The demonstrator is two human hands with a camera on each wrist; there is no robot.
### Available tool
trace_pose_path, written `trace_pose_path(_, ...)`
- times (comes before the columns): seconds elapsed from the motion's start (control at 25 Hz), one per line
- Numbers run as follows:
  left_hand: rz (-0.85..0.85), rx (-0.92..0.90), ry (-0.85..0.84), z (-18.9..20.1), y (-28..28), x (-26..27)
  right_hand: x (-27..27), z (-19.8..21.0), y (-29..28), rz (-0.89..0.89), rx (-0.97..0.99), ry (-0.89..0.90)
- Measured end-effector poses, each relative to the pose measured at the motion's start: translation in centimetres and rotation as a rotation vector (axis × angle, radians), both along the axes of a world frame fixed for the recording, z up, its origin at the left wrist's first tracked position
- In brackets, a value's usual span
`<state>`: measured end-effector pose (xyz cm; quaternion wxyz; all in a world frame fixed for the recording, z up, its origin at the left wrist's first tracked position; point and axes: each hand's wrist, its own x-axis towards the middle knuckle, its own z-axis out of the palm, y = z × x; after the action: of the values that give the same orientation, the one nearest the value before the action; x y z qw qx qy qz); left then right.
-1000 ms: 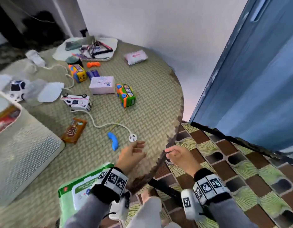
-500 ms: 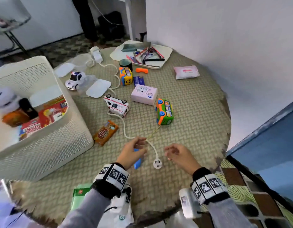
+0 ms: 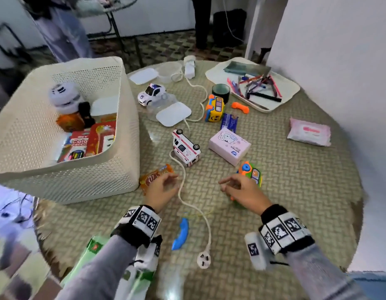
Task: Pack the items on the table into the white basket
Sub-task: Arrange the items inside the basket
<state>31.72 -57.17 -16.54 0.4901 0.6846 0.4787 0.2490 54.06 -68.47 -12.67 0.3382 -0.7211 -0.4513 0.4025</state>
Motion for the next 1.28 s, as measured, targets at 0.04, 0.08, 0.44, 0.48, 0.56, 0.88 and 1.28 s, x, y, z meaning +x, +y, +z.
trace_pose_path(0.04,0.053,0.004,0.011,-0.3,1.0,0.2,0.9,0.4,1.2,0.031,-0.003,-0.007)
trace_pose_path(0.08,0.108,0.02,0.064,-0.4,1.9,0.3,1.7,0.8,2.2,0.062,-0.007,-0.019)
trace_pose_path(0.44,0.002,0.033,0.7,-3.5,6.5,-0.2,4.3,0.2,9.8,0.291,-0.061,-0.047)
trace_pose_path(0.48,0.012,0.048,0.771,-3.5,6.6,-0.1,4.5,0.3,10.3,0.311,-0.07,-0.047)
trace_pose_path(0.56,0.092,0.052,0.776,-3.5,6.8,0.3,5.2,0.5,11.5,0.33,-0.07,-0.05)
trace_pose_path(0.88,0.256,0.122,0.452,-0.3,7.5,1.3,9.0,2.3,15.0,0.367,-0.048,-0.17)
trace_pose_path(1.28,0.314,0.003,0.059,3.4,9.5,8.6,16.8,0.3,24.6,0.598,-0.151,-0.713)
